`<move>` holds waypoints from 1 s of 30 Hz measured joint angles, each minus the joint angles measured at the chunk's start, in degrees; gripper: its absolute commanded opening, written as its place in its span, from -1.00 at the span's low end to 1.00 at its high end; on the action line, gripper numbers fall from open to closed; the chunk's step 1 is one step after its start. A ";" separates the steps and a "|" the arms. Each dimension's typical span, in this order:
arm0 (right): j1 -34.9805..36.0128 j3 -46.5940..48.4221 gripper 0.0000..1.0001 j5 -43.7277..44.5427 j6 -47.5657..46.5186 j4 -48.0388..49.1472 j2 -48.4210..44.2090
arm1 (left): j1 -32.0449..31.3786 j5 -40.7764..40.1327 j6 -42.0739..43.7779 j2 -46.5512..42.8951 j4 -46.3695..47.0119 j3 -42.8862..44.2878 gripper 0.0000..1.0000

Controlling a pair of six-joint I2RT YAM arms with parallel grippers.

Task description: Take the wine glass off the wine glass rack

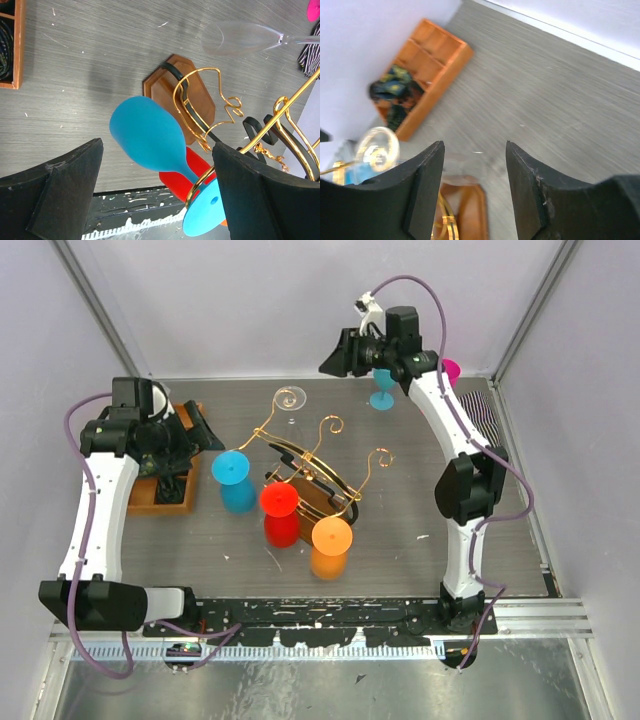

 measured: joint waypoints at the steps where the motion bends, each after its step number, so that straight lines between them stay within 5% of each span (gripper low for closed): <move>1: 0.00 -0.09 0.16 -1.68 1.88 0.87 -0.31 | 0.00 -0.02 -0.15 -0.11 -0.22 0.04 0.96; 11: 1.60 -6.12 0.12 -10.49 12.28 4.85 -1.33 | 0.00 0.04 -0.79 -0.17 -0.87 1.75 0.96; 16: 3.43 -8.35 -0.11 -12.37 14.38 6.03 -2.14 | 0.00 0.07 -0.79 -0.20 -1.01 2.34 0.96; 30: 5.05 -12.13 -0.13 -12.50 18.05 11.10 -3.89 | 0.00 0.04 -0.74 -0.72 -1.81 2.34 0.96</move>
